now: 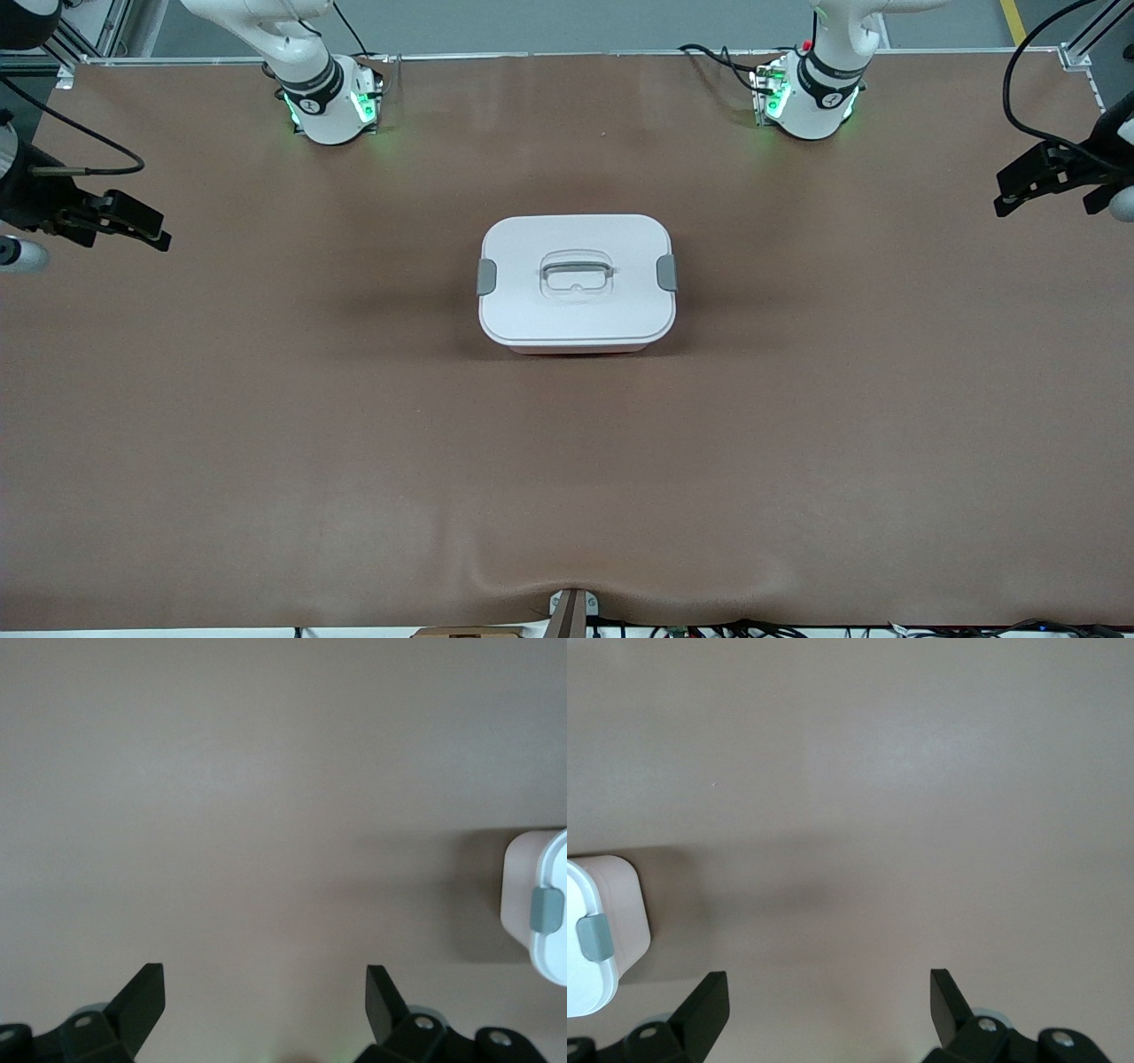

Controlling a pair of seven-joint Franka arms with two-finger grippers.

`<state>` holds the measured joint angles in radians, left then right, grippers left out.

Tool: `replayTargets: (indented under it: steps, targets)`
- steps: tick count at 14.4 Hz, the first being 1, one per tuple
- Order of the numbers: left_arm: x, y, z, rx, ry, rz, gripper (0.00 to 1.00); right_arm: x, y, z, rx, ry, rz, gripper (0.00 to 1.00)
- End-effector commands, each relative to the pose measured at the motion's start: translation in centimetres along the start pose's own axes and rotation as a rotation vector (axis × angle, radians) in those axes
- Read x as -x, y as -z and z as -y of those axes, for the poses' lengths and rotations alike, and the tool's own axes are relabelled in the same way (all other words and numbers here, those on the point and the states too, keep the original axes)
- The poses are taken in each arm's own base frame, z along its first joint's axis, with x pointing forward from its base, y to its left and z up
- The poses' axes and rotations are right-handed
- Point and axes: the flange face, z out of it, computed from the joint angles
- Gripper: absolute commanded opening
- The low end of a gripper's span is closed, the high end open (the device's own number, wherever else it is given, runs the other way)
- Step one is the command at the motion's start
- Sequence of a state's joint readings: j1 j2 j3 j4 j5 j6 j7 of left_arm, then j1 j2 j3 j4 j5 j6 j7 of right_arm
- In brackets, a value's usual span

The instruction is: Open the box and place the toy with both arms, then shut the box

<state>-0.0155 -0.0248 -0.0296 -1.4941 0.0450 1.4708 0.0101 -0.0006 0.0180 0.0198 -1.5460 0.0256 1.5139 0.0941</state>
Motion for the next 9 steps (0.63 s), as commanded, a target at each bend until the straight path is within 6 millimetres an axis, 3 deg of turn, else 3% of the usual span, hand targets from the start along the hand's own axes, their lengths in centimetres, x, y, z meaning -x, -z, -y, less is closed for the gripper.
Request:
replayTargets:
  steps: [1, 6, 9]
  targets:
    - [1.0, 0.8, 0.0, 0.014, -0.033, -0.011, 1.00, 0.3, 0.3, -1.3, -0.012, -0.027, -0.001, 1.00]
    - [0.9, 0.6, 1.7, 0.034, 0.009, -0.010, 1.00, 0.3, 0.3, -1.5, -0.013, -0.029, -0.005, 1.00]
    - [1.7, 1.3, 1.5, 0.034, 0.040, -0.019, 1.00, 0.3, 0.3, -1.5, -0.013, -0.029, -0.002, 1.00]
